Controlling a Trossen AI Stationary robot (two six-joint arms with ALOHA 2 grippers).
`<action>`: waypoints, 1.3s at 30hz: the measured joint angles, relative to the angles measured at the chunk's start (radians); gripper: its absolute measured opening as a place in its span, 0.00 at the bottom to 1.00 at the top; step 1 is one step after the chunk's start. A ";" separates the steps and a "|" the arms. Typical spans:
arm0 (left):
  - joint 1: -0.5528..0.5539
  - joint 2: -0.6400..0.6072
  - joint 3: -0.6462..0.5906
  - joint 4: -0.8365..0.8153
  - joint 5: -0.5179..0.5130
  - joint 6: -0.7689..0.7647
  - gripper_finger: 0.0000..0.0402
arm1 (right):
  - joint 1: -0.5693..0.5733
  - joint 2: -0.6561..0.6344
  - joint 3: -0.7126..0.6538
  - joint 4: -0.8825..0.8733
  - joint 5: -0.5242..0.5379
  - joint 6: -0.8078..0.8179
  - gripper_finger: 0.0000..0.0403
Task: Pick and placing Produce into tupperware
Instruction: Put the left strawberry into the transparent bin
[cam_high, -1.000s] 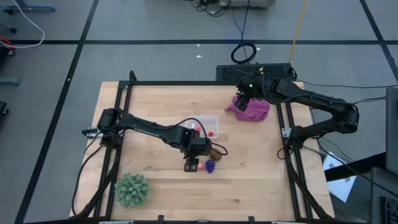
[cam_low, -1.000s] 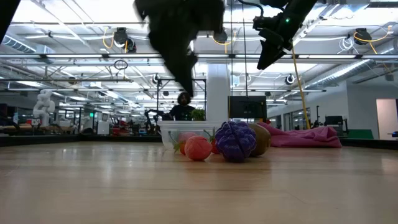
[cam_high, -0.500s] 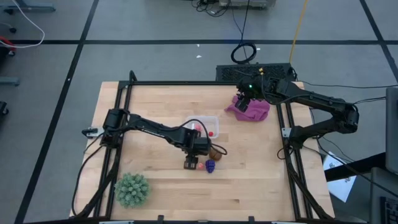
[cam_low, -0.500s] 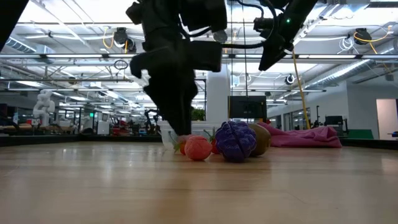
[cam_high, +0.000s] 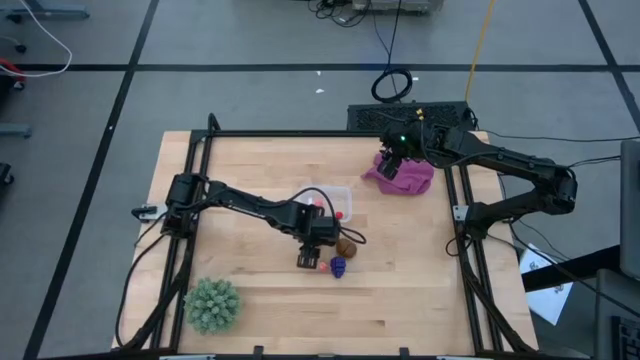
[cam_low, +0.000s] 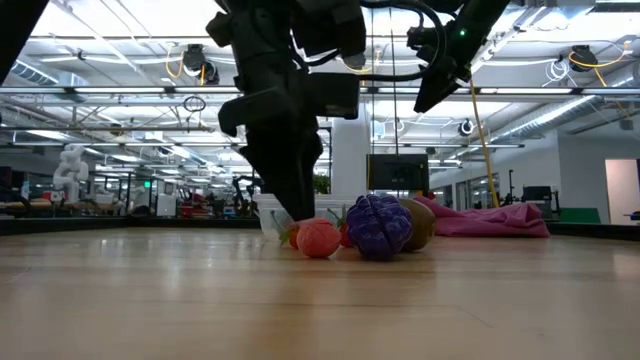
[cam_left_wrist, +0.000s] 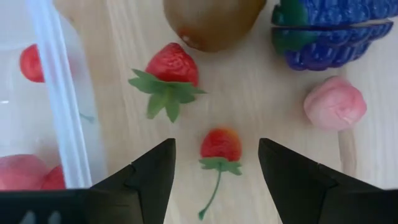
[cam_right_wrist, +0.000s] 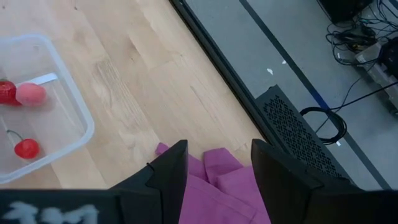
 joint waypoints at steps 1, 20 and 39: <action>0.000 0.000 0.000 0.000 0.000 0.000 0.58 | 0.000 0.000 0.000 0.000 0.000 0.000 0.42; -0.004 0.070 0.002 0.020 0.034 -0.009 0.58 | 0.000 0.000 -0.001 0.001 0.000 0.000 0.42; -0.020 0.054 0.044 -0.079 0.060 -0.085 0.29 | 0.000 0.000 -0.001 0.001 0.000 0.000 0.42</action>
